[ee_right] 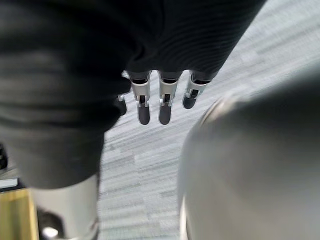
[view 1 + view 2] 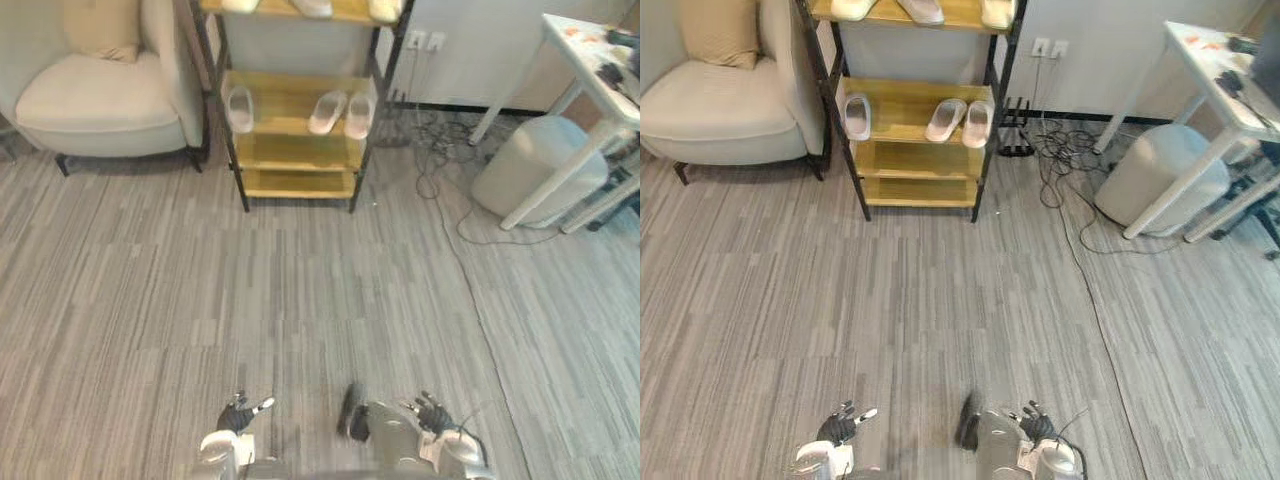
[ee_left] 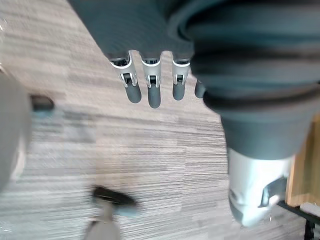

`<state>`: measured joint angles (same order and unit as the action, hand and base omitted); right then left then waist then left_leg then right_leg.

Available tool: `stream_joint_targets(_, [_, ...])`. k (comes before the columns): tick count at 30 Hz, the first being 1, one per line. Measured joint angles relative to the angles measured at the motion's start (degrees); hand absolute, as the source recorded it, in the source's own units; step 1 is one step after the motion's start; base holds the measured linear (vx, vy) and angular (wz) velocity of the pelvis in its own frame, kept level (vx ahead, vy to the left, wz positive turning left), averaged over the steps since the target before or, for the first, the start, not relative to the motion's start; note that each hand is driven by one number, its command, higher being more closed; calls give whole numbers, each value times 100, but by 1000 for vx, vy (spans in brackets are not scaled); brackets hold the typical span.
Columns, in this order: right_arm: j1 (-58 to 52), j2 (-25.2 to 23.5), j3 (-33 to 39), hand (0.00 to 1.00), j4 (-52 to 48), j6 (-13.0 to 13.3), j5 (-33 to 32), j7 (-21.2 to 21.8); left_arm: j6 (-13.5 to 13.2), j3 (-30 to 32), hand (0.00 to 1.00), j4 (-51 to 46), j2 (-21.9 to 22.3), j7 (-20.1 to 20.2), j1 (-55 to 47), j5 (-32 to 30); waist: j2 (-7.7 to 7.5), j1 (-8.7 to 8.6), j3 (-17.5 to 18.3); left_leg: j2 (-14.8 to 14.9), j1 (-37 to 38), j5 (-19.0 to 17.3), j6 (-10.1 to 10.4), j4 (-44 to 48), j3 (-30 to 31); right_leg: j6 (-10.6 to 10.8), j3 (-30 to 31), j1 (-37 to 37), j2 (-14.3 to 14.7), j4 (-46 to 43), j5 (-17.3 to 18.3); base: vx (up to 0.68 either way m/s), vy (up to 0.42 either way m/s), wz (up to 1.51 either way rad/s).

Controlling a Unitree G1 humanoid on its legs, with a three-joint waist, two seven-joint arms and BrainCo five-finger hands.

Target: Organize the slippers on the shoe rack

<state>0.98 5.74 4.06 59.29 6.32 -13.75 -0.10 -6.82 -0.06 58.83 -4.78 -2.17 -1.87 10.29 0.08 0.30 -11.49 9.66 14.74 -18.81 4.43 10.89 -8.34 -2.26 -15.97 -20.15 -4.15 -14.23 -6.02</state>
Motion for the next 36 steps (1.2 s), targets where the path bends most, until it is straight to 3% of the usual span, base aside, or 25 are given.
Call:
stream_joint_targets(2, [74,69,29,0,-9,17,4,8,-15,15,0,19,186,7,97,-7,218,-24,17,219,-238,425,322,504,239,-111,-232,41,69,-363,553,621,-282,39])
stream_joint_targets(4, [41,83,21,0,5,3,0,8,-7,25,0,28,254,16,113,-18,265,-26,9,403,-726,1137,750,1777,483,-132,-410,527,167,-161,846,580,-258,37])
stream_joint_targets(6, [-69,31,-12,0,-9,-8,-11,3,-16,148,0,-20,267,15,117,-18,258,3,-40,573,-1246,1661,789,3132,612,-132,-464,1160,301,241,970,488,-201,36])
stream_joint_targets(7, [-114,19,-15,0,-13,-4,-45,-12,-26,174,0,-110,230,14,111,-18,252,46,-73,803,-1740,1199,608,4259,403,-197,-509,1656,413,535,1138,504,-163,25])
stream_joint_targets(8, [-112,-48,-12,0,-15,-4,-138,-43,-31,250,0,-231,164,19,110,-5,182,135,-111,888,-2192,830,347,4757,78,-181,-537,2018,425,675,1263,315,-92,12])
stream_joint_targets(9, [-94,-82,4,0,-18,-2,-196,-51,-33,286,0,-260,150,16,112,-4,159,158,-107,886,-2367,713,265,4787,-40,-165,-533,2124,421,718,1291,371,-77,-5])
stream_joint_targets(10, [-82,-122,15,0,-14,4,-255,-79,-44,312,0,-336,126,11,115,1,96,215,-123,833,-2817,453,72,4549,-313,-122,-499,2358,418,880,1325,369,-7,-16])
stream_joint_targets(12, [44,-144,19,0,-2,5,-261,-102,-58,318,0,-418,87,8,124,0,80,292,-139,540,-3217,348,52,3415,-474,45,-458,2528,321,952,1357,421,72,-20])
stream_joint_targets(14, [85,-125,25,0,12,7,-258,-106,-97,336,0,-414,90,-3,100,13,45,326,-161,-106,-3308,1045,2,687,-480,393,-366,2807,49,997,1581,429,204,-17])
stream_joint_targets(15, [80,-113,23,0,22,8,-256,-107,-102,337,0,-397,92,-4,74,22,61,340,-166,-187,-3259,1489,19,261,-407,475,-336,2875,31,1040,1631,453,237,-33])
stream_joint_targets(16, [67,-155,1,0,33,4,-255,-112,-131,354,0,-355,84,-9,-7,107,46,439,-119,-352,-3067,2146,-291,31,-361,636,-143,3080,-15,1136,1724,379,181,-20])
stream_joint_targets(18, [69,-332,-24,0,29,7,-246,-103,-127,339,0,-335,-76,-4,73,107,-301,420,-87,-651,-3119,1957,-475,207,-396,660,-126,3176,-306,1203,1717,526,189,13])
stream_joint_targets(19, [93,-377,-26,0,30,7,-236,-96,-126,344,0,-319,-137,9,108,108,-390,434,-87,-680,-3220,1635,-569,620,-433,790,-108,3211,-393,1055,1645,547,183,22])
stream_joint_targets(21, [111,-358,-25,0,34,9,-209,-93,-125,353,0,-293,-131,4,106,112,-360,456,-79,-589,-3106,1150,-609,1055,-445,907,55,2928,-507,-46,1710,441,187,-3])
stream_joint_targets(22, [106,-369,-28,0,37,11,-198,-81,-114,322,0,-216,-151,10,112,108,-366,452,-82,-593,-2809,933,-613,1053,-456,1233,181,2469,-728,-1434,1634,372,174,-8])
stream_joint_targets(23, [93,-372,-31,0,39,10,-196,-74,-111,297,0,-185,-164,10,112,106,-373,438,-81,-604,-2708,858,-624,1040,-449,1349,222,2293,-804,-1943,1580,374,139,3])
stream_joint_targets(24, [34,-371,-40,0,43,3,-195,-47,-99,237,0,-119,-194,9,107,106,-387,408,-83,-644,-2420,694,-631,1011,-428,1342,193,1902,-963,-3080,1637,300,82,11])
stream_joint_targets(26, [-80,-371,-129,0,52,-7,-195,-35,-24,114,0,-90,-266,8,36,104,-404,324,-81,-691,-1811,565,-630,708,-377,993,-227,1502,-1093,-3785,1916,427,54,16])
stream_joint_targets(29, [-49,-325,-202,0,25,12,-195,3,2,108,0,-89,-229,7,11,105,-375,262,-86,-606,-1236,574,-615,198,-361,684,-894,1088,-873,-2591,2154,317,-14,5])
stream_joint_targets(30, [-39,-322,-202,0,25,13,-195,5,2,106,0,-89,-223,7,12,105,-364,260,-85,-570,-1196,579,-606,165,-362,659,-917,1026,-795,-2290,2138,369,-116,4])
stream_joint_targets(31, [-6,-316,-199,0,16,16,-197,6,3,68,0,-87,-215,7,47,104,-345,235,-95,-463,-1092,587,-589,37,-353,552,-901,854,-523,-1145,1945,320,-148,10])
stream_joint_targets(33, [17,-309,-196,0,18,13,-198,5,3,55,0,-83,-205,9,56,100,-340,205,-106,-344,-952,526,-376,-38,-335,530,-756,790,-302,115,1299,381,-186,17])
stream_joint_targets(34, [-21,-315,-196,0,22,9,-197,6,1,65,0,-77,-232,8,18,95,-407,194,-94,-351,-758,402,-168,-59,-292,607,-504,815,-257,843,634,393,-216,24])
stream_joint_targets(35, [-52,-307,-195,0,22,9,-197,7,1,69,0,-72,-242,7,-9,96,-425,192,-81,-356,-634,314,-28,-82,-249,529,-358,852,-267,820,105,408,-232,28])
stream_joint_targets(36, [-45,-275,-193,0,20,5,-195,8,2,81,0,-31,-238,7,9,90,-431,173,-71,-307,-537,273,27,-89,-182,215,-315,908,-204,726,25,416,-218,16])
